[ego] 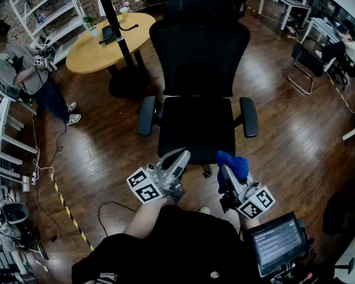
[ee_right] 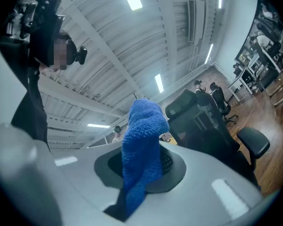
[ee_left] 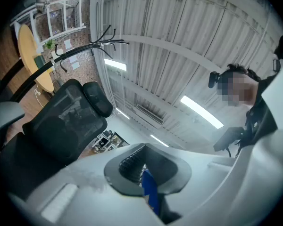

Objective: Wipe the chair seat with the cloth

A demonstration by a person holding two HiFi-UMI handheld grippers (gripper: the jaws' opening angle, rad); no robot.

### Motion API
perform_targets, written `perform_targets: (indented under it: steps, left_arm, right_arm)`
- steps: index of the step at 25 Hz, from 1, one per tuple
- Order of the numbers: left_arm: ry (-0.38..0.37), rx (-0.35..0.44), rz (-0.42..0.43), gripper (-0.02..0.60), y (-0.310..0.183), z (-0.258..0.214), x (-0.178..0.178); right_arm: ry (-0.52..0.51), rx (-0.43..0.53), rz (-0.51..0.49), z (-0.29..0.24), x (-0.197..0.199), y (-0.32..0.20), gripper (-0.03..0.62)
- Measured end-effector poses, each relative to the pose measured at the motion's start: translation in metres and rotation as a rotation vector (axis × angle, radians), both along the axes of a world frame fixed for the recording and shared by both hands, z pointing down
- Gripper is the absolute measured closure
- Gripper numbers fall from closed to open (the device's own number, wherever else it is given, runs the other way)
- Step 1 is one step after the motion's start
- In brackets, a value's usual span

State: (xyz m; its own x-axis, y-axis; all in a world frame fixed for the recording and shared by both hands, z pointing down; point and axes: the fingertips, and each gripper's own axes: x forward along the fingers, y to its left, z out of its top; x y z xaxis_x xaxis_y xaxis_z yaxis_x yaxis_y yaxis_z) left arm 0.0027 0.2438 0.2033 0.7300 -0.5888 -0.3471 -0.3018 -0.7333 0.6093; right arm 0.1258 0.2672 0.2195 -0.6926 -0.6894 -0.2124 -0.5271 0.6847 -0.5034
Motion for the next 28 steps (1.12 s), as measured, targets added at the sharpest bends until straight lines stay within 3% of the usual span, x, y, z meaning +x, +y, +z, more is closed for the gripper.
perform_targets:
  steps: [6, 12, 20, 28]
  left_arm:
    - [-0.015, 0.012, -0.041, 0.591, -0.026, 0.001, 0.004]
    - [0.001, -0.025, -0.047, 0.591, -0.094, 0.03, -0.013]
    - [0.031, -0.094, -0.022, 0.591, -0.212, 0.069, -0.063]
    - [0.034, -0.177, -0.04, 0.591, -0.263, 0.086, -0.062]
  right_arm:
    - [0.016, 0.007, -0.027, 0.006, 0.005, -0.035, 0.549]
    - [0.045, -0.021, -0.036, 0.027, -0.014, -0.103, 0.549]
    - [0.136, -0.064, 0.015, 0.058, -0.061, -0.221, 0.549]
    - [0.268, -0.178, -0.004, 0.111, -0.079, -0.309, 0.549]
